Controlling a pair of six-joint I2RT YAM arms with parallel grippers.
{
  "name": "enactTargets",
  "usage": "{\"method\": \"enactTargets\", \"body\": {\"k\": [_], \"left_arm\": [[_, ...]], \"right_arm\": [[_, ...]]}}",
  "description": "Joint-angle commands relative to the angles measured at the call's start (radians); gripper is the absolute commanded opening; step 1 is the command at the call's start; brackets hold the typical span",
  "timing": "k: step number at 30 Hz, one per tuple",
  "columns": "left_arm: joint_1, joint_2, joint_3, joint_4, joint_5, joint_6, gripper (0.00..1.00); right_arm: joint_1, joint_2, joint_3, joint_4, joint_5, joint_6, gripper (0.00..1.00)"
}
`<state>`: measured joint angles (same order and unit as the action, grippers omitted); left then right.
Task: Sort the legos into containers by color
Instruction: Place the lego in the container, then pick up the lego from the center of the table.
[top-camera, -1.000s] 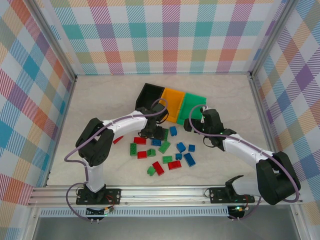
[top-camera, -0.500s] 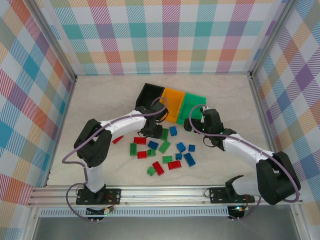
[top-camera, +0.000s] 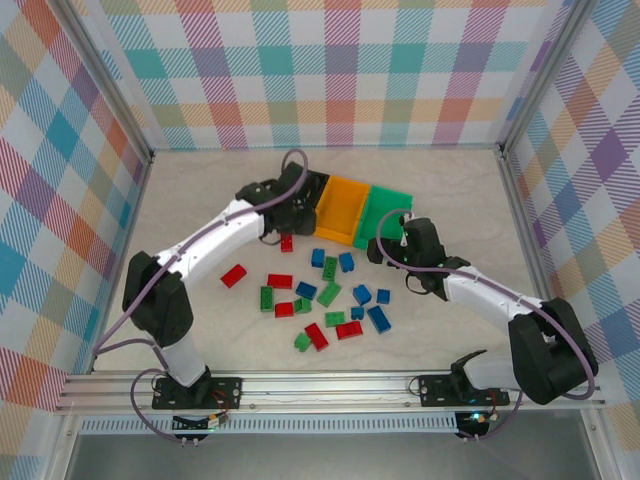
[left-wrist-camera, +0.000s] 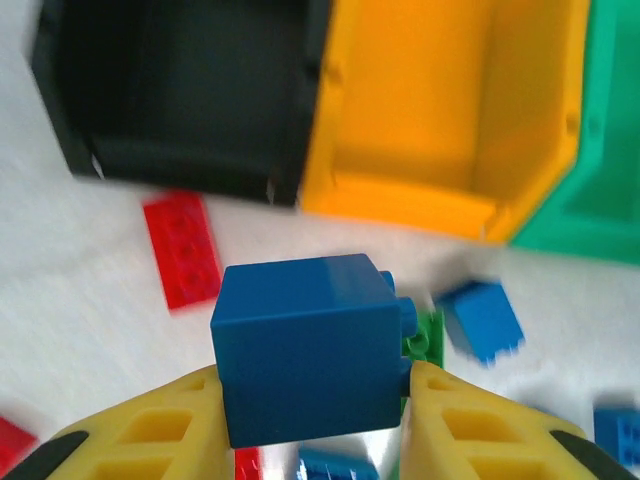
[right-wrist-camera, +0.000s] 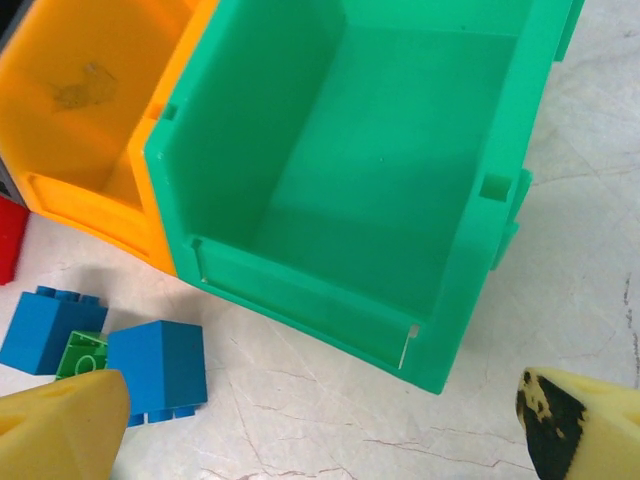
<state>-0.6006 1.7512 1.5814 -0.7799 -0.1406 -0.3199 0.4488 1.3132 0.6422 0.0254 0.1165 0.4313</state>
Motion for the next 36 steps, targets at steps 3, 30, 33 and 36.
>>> {"method": "enactTargets", "body": {"k": [3,30,33,36], "left_arm": [[0.093,0.202,0.236,-0.045,-0.019,0.07,0.38],[-0.109,0.178,-0.081,0.071,0.077,-0.037,0.64],[-0.107,0.255,-0.019,0.021,0.05,-0.016,0.62],[-0.107,0.304,0.0,0.005,0.026,-0.006,0.62]], "right_arm": [[0.005,0.011,0.027,0.015,0.011,0.006,0.99],[0.007,-0.013,0.015,0.019,0.01,0.018,0.99],[0.007,-0.02,0.009,0.022,0.02,0.016,0.99],[0.007,-0.017,0.016,0.013,0.023,0.011,0.99]]}}
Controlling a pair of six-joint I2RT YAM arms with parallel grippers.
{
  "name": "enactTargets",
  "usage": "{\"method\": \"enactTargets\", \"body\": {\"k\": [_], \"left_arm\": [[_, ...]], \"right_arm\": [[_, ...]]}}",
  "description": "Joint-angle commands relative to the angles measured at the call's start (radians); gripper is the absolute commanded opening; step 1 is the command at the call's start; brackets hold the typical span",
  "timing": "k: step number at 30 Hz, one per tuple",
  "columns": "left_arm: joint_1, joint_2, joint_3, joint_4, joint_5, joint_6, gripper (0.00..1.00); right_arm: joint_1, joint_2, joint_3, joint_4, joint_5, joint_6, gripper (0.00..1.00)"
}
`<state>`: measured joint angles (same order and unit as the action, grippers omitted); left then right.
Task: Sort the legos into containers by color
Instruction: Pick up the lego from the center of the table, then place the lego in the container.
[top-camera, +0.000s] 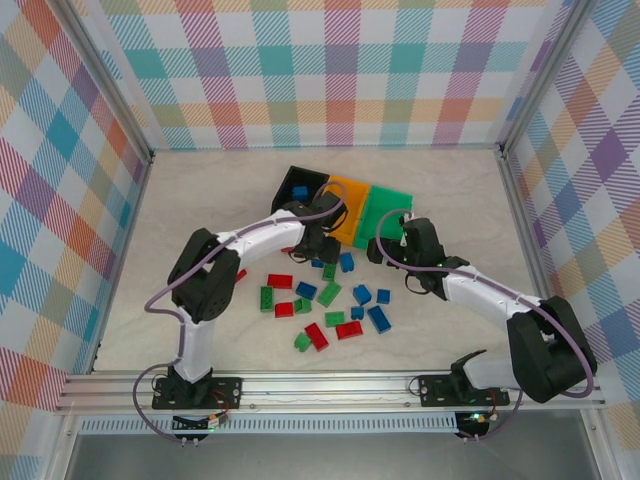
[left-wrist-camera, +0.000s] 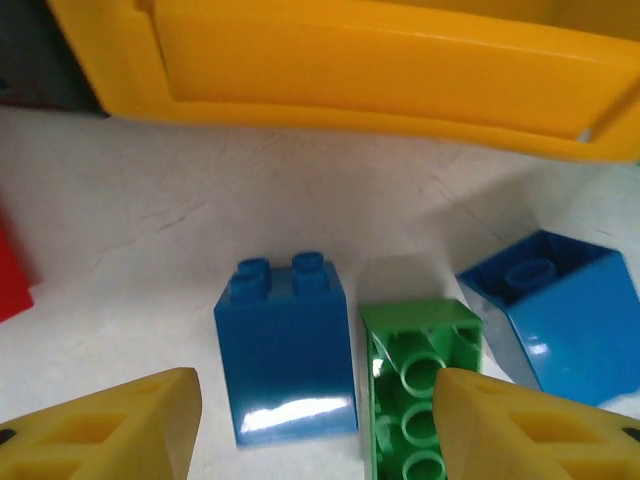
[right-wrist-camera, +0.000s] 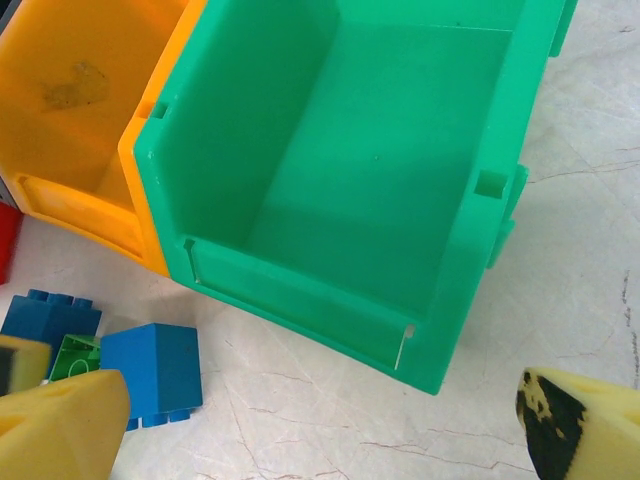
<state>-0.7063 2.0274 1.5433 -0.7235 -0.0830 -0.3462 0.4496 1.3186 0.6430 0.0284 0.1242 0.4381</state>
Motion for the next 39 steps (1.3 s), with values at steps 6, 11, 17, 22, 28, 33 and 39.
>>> {"method": "enactTargets", "body": {"k": [6,11,17,22,28,33,39], "left_arm": [[0.003,0.023,0.02,-0.043,-0.032,0.008,0.42],[0.002,-0.044,0.021,-0.055,-0.073,0.007,0.27],[0.024,-0.141,0.076,-0.074,-0.12,0.016,0.24],[0.092,-0.135,0.206,-0.105,-0.153,0.043,0.26],[0.162,0.016,0.483,-0.246,-0.165,0.078,0.55],[0.129,0.021,0.47,-0.246,-0.134,0.076,0.72],[0.052,-0.157,0.134,-0.087,-0.046,0.035,0.72]], "right_arm": [[0.006,-0.022,0.013,0.016,0.01,0.011,0.99],[0.006,-0.029,0.008,0.019,0.003,0.014,0.99],[0.006,-0.027,0.013,0.014,0.002,0.016,0.99],[0.006,-0.026,0.013,0.012,0.005,0.016,0.99],[0.008,-0.026,0.012,0.012,0.012,0.01,0.99],[0.009,-0.038,0.011,0.006,0.031,0.002,0.99],[0.008,-0.017,0.02,0.005,0.019,0.006,0.99]]}}
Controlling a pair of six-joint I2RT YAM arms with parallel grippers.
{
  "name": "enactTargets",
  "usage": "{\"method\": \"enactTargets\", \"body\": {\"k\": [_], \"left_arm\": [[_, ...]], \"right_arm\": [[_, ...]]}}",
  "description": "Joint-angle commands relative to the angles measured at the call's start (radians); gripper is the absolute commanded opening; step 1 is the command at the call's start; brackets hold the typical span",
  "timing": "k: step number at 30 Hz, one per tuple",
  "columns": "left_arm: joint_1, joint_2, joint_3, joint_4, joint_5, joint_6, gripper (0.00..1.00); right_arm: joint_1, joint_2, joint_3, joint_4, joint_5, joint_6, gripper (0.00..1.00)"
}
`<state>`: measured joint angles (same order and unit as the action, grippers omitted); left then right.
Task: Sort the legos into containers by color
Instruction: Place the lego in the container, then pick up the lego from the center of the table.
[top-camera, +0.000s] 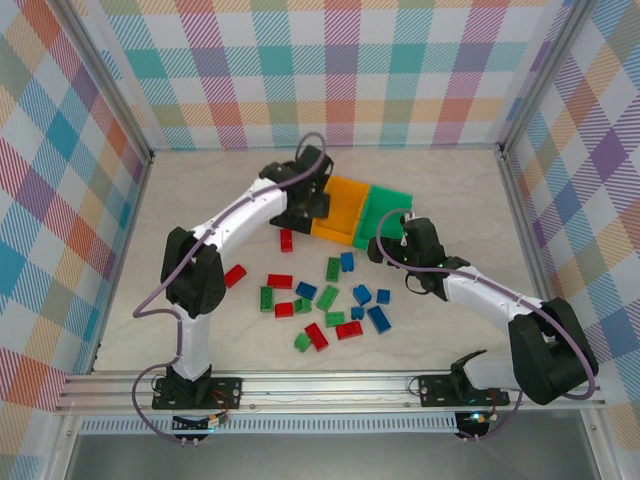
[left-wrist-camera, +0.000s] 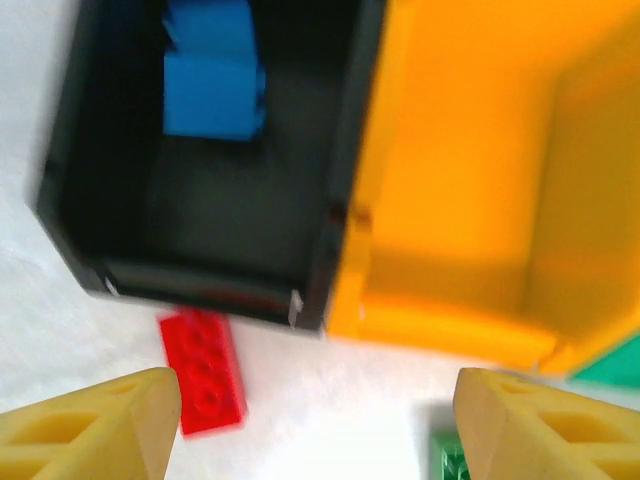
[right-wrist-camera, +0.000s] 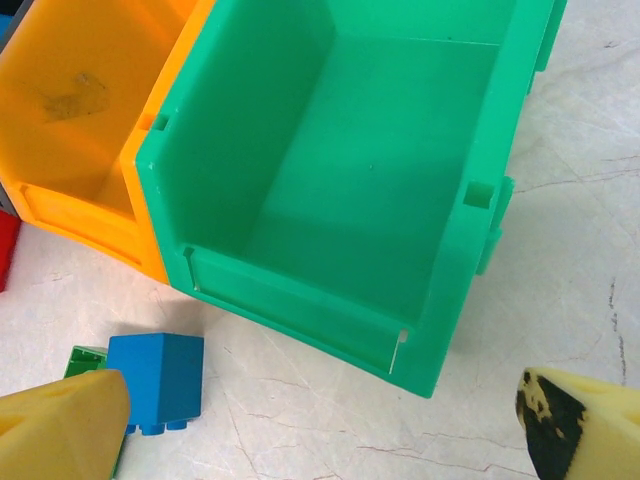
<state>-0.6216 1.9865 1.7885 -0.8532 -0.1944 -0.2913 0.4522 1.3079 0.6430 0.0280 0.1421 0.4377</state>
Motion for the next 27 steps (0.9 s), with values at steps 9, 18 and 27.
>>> {"method": "enactTargets", "body": {"k": [9,18,27], "left_arm": [[-0.113,-0.303,-0.516,0.095,0.191,-0.095,0.71],[-0.153,-0.254,-0.563,0.134,0.174,-0.114,0.69],[-0.191,-0.142,-0.499,0.099,0.14,-0.109,0.67]], "right_arm": [[0.005,0.03,0.027,0.022,-0.021,0.019,0.99],[0.012,0.047,0.031,0.026,-0.013,0.012,0.99],[0.013,0.053,0.036,0.02,-0.002,0.007,0.99]]}}
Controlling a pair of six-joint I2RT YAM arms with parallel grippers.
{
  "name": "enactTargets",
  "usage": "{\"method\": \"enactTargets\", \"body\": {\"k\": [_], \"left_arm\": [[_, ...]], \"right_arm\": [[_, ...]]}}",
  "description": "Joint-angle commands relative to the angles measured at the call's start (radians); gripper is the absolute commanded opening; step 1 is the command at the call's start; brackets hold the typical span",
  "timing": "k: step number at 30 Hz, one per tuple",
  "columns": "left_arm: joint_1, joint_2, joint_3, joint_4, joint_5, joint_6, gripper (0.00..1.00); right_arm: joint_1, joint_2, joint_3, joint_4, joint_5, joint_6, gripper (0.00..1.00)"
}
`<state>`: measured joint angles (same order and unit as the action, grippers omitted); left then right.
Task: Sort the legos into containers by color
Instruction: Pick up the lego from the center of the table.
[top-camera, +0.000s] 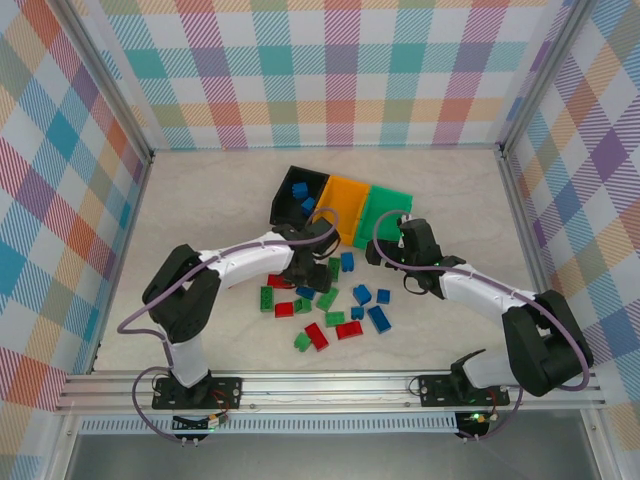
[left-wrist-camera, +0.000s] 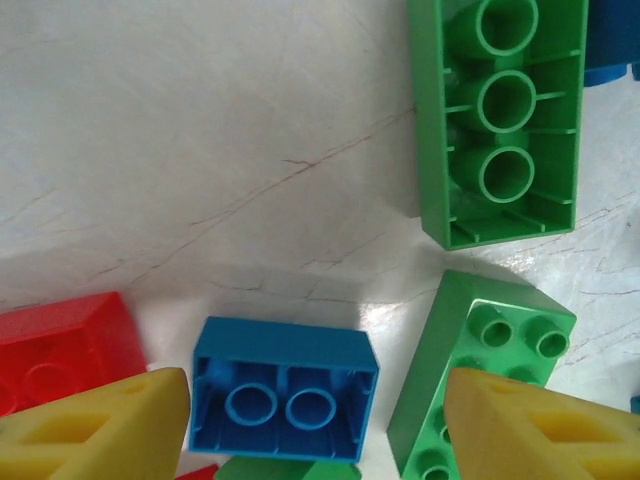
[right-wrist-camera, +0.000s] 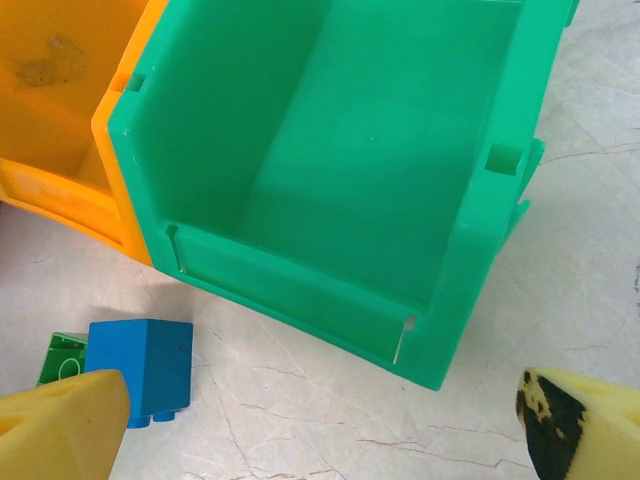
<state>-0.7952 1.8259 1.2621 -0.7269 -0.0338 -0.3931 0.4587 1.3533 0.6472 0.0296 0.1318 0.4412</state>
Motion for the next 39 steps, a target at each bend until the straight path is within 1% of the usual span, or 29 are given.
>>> {"method": "enactTargets", "body": {"k": [1,8,16,20,24,26,28,32,37,39], "left_arm": [[-0.02,0.023,0.025,-0.033,-0.032,-0.008,0.67],[-0.021,0.032,-0.013,-0.035,-0.107,-0.006,0.66],[-0.024,0.023,-0.026,-0.022,-0.097,-0.015,0.65],[-0.023,0.024,-0.049,-0.014,-0.147,-0.034,0.65],[-0.022,0.011,-0.092,0.032,-0.119,-0.054,0.63],[-0.023,0.005,-0.096,0.038,-0.126,-0.055,0.59],[-0.022,-0.003,-0.091,0.034,-0.129,-0.056,0.46],[-0.022,-0.032,-0.08,0.035,-0.12,-0.055,0.35],[-0.023,-0.069,-0.05,0.019,-0.14,-0.055,0.33],[-0.022,-0.088,-0.021,0.009,-0.149,-0.047,0.3]], "right_arm": [[0.006,0.009,0.034,0.016,0.008,0.003,0.99],[0.009,0.013,0.035,0.02,-0.001,0.008,0.99],[0.011,0.007,0.035,0.016,0.002,0.006,0.99],[0.011,0.001,0.031,0.018,0.003,0.007,0.99],[0.01,0.016,0.041,0.014,-0.001,0.006,0.99],[0.012,0.009,0.04,0.01,-0.002,0.007,0.99],[0.013,-0.001,0.027,0.021,0.002,0.007,0.99],[0.013,0.005,0.036,0.015,0.0,0.008,0.99],[0.014,0.0,0.032,0.015,0.003,0.008,0.99],[0.014,-0.001,0.035,0.012,0.005,0.007,0.99]]}}
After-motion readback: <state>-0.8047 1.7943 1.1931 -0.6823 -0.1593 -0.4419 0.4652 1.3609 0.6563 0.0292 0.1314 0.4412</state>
